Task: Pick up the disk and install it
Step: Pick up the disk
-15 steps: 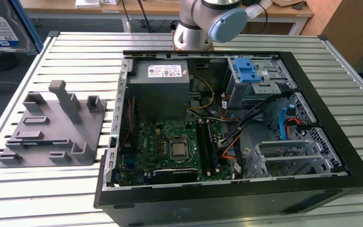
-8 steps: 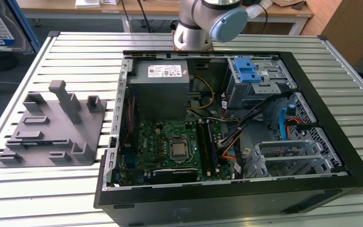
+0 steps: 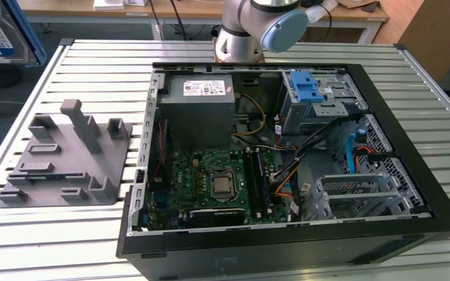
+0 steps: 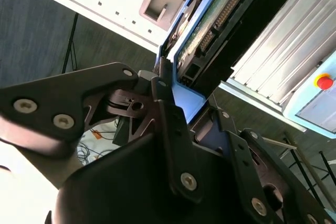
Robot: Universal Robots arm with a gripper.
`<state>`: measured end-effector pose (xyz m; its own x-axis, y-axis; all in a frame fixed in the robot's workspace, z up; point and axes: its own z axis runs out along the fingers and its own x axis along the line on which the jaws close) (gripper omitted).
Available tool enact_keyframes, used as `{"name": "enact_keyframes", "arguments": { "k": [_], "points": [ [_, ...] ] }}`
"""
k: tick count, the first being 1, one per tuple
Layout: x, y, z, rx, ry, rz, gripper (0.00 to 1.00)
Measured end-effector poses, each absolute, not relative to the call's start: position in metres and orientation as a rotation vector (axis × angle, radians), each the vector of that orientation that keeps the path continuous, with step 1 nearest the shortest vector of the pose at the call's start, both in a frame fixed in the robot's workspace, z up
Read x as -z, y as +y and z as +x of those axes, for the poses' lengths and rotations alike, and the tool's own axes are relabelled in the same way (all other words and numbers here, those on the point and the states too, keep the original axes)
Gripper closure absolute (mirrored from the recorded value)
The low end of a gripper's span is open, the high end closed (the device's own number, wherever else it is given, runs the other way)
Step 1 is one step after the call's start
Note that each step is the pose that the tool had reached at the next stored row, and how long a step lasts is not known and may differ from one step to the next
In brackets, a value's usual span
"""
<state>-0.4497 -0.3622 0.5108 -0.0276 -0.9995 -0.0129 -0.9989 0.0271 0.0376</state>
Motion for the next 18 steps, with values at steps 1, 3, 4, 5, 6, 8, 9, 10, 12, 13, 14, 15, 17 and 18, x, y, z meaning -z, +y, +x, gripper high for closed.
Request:
{"name": "enact_keyframes", "arguments": {
  "k": [1,3,4,5,6,8,9,10,12,13,14,15,17,18],
  "points": [
    [-0.5108,-0.3622,-0.4497,0.056,-2.239,2.179,0.64],
    [-0.5108,-0.3625,-0.4497,0.056,-2.239,2.179,0.64],
    [-0.5108,-0.3625,-0.4497,0.056,-2.239,2.179,0.64],
    [-0.5107,-0.3626,-0.4497,0.056,-2.239,2.179,0.64],
    [-0.5108,-0.3625,-0.4497,0.056,-2.239,2.179,0.64],
    [-0.5108,-0.3626,-0.449,0.056,-2.239,2.179,0.64],
    [-0.5108,-0.3626,-0.4485,0.056,-2.239,2.179,0.64],
    [-0.5108,-0.3625,-0.4481,0.056,-2.239,2.179,0.64],
    [-0.5107,-0.3625,-0.4476,0.056,-2.239,2.179,0.64],
    [-0.5107,-0.3626,-0.4474,0.056,-2.239,2.179,0.64],
    [-0.5108,-0.3626,-0.4472,0.056,-2.239,2.179,0.64],
    [-0.5108,-0.3625,-0.447,0.056,-2.239,2.179,0.64],
    [-0.5108,-0.3625,-0.4466,0.056,-2.239,2.179,0.64],
    [-0.5108,-0.3626,-0.4465,0.056,-2.239,2.179,0.64]
  ]
}}
